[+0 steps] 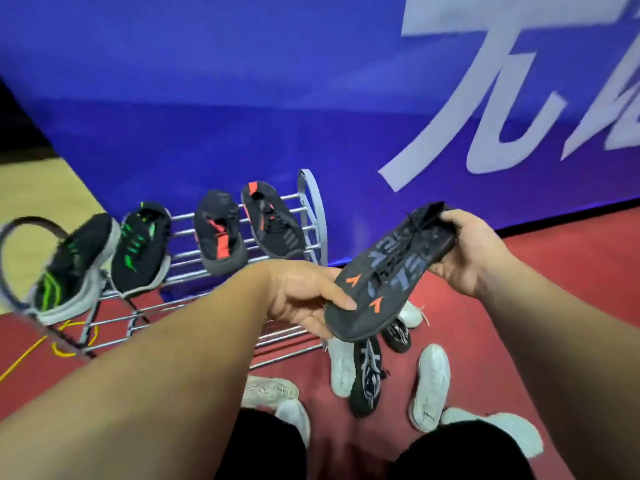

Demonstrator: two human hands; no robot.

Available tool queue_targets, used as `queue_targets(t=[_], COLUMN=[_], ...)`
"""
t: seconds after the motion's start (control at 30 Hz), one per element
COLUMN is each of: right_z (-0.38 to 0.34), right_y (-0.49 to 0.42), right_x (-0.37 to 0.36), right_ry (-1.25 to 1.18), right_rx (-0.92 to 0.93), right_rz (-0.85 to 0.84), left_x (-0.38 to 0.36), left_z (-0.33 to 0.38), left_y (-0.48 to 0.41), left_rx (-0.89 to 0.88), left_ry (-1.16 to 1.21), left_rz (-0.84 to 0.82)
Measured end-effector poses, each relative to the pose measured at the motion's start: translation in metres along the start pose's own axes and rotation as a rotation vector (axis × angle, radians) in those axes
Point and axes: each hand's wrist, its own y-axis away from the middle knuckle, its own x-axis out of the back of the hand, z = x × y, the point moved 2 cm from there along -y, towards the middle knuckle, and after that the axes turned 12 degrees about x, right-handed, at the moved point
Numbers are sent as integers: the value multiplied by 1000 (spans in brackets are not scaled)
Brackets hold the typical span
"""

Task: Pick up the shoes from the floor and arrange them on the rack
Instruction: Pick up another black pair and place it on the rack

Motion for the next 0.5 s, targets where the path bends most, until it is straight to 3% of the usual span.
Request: queue_targets(t=[0.23,0.5], right_z=[-73,-29], right_y=[87,138], right_x=[-65,-158], right_ry=[12,325], right_rx=[105,-116], right_rz=[-166,-641], left_x=[7,30], left_z=[-32,-121], left_y=[156,281], left_rx=[-105,-193], left_ry=[203,552], left_rz=[447,835])
